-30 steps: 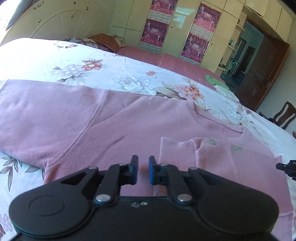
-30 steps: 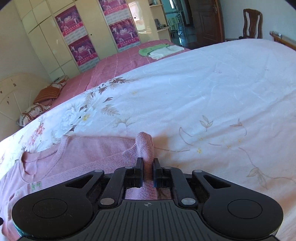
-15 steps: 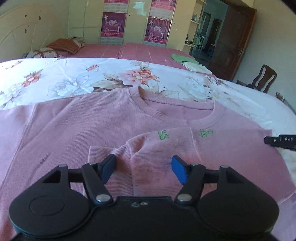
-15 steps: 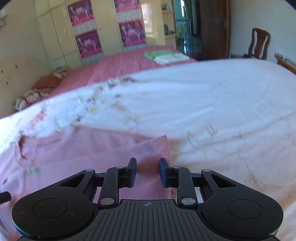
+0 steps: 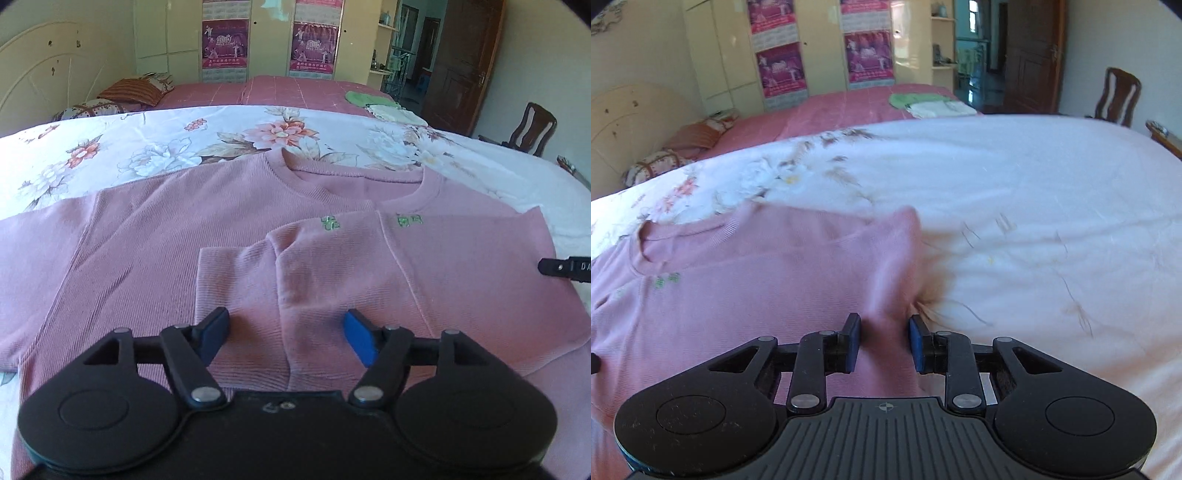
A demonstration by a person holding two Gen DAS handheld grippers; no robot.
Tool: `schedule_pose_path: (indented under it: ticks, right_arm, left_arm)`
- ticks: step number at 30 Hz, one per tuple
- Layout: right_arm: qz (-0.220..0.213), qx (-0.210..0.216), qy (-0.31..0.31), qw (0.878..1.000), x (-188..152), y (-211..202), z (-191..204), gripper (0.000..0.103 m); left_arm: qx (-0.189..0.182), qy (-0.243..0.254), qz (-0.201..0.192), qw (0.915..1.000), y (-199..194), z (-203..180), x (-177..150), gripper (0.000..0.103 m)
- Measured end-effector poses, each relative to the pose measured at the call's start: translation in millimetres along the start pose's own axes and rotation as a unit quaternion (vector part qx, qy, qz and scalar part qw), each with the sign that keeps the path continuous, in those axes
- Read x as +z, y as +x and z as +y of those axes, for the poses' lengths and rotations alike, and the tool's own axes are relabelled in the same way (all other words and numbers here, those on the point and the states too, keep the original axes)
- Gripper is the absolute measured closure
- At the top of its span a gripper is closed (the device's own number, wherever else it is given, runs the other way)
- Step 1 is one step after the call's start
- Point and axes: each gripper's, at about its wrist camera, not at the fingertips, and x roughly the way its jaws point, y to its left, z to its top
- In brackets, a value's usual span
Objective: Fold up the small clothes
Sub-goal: 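Lay the sleeve cuff flat on the body and open the left gripper, then move the left tool to the other sleeve cuff and grasp it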
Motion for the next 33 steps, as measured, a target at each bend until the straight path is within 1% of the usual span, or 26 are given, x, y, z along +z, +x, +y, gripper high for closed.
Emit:
schedule_pose_path:
  ticks: [1, 3, 4, 5, 7, 9, 11, 12, 14, 15, 16, 17, 18, 19, 21, 24, 27, 29, 33]
  right_arm:
    - [0.0, -0.011, 0.006, 1.0, 1, -4, -2, 0.076]
    - [-0.016, -0.029, -0.009, 0.999, 2, -16, 1, 0.076]
    - [-0.024, -0.03, -0.013, 0.999, 1, -22, 3, 0.076]
    - [-0.034, -0.016, -0.01, 0.999, -2, -30, 5, 0.076]
    - [-0.034, 0.013, -0.022, 0.999, -9, -37, 13, 0.076]
    - [-0.027, 0.024, -0.04, 0.999, -21, -38, 18, 0.076]
    - [0.001, 0.022, -0.044, 0.999, -30, -26, 14, 0.077]
    - [-0.004, 0.03, -0.045, 0.999, -33, -26, 10, 0.077]
    - [0.007, 0.025, -0.06, 0.998, -28, -29, 16, 0.077]
    - [0.003, 0.022, -0.063, 0.998, -26, -35, 20, 0.076]
    - [-0.007, 0.03, -0.062, 0.998, -25, -42, 22, 0.076]
    - [-0.017, 0.048, -0.06, 0.997, -24, -49, 25, 0.076]
    - [-0.02, 0.065, -0.06, 0.996, -25, -54, 30, 0.075]
    - [-0.019, 0.076, -0.063, 0.995, -26, -56, 36, 0.061]
    - [-0.015, 0.083, -0.078, 0.993, -33, -53, 51, 0.038]
    - [0.008, 0.09, -0.102, 0.991, -44, -44, 74, 0.038]
    - [-0.003, 0.118, -0.105, 0.988, -48, -51, 96, 0.038]
    - [-0.009, 0.131, -0.117, 0.984, -48, -58, 118, 0.038]
    - [-0.019, 0.157, -0.136, 0.978, -56, -70, 167, 0.038]
  left_arm:
    - [0.003, -0.003, 0.005, 1.0, -2, 0, 2, 0.035]
    - [0.002, -0.019, 0.008, 0.9998, -10, 1, 2, 0.035]
    - [0.001, -0.025, 0.007, 0.9997, -15, 2, 1, 0.033]
    - [0.002, -0.028, 0.005, 0.9996, -18, 1, -1, 0.031]
    - [0.008, -0.025, 0.007, 0.9996, -20, -1, -6, 0.03]
    - [0.014, -0.016, 0.011, 0.9997, -18, -3, -11, 0.029]
    - [0.026, -0.002, 0.012, 0.9996, -16, -6, -12, 0.029]
    - [0.029, -0.001, 0.014, 0.9995, -17, -7, -12, 0.029]
    - [0.036, -0.019, 0.016, 0.9991, -24, -6, -9, 0.029]
    - [0.034, -0.032, 0.015, 0.9988, -30, -5, -8, 0.028]
    - [0.032, -0.042, 0.01, 0.9985, -36, -3, -8, 0.024]
    - [0.034, -0.049, 0.006, 0.9982, -41, -1, -9, 0.021]
    - [0.041, -0.052, 0.004, 0.9978, -45, 0, -11, 0.016]
    - [0.047, -0.052, 0.004, 0.9976, -47, 0, -12, 0.016]
    - [0.054, -0.05, 0.009, 0.9972, -52, 3, -14, 0.016]
    - [0.063, -0.059, 0.008, 0.9963, -66, 15, -21, 0.016]
    - [0.073, -0.077, -0.002, 0.9943, -84, 38, -27, 0.015]
    - [0.079, -0.093, -0.008, 0.9924, -95, 58, -30, 0.013]
    - [0.087, -0.117, -0.023, 0.989, -111, 107, -36, 0.013]
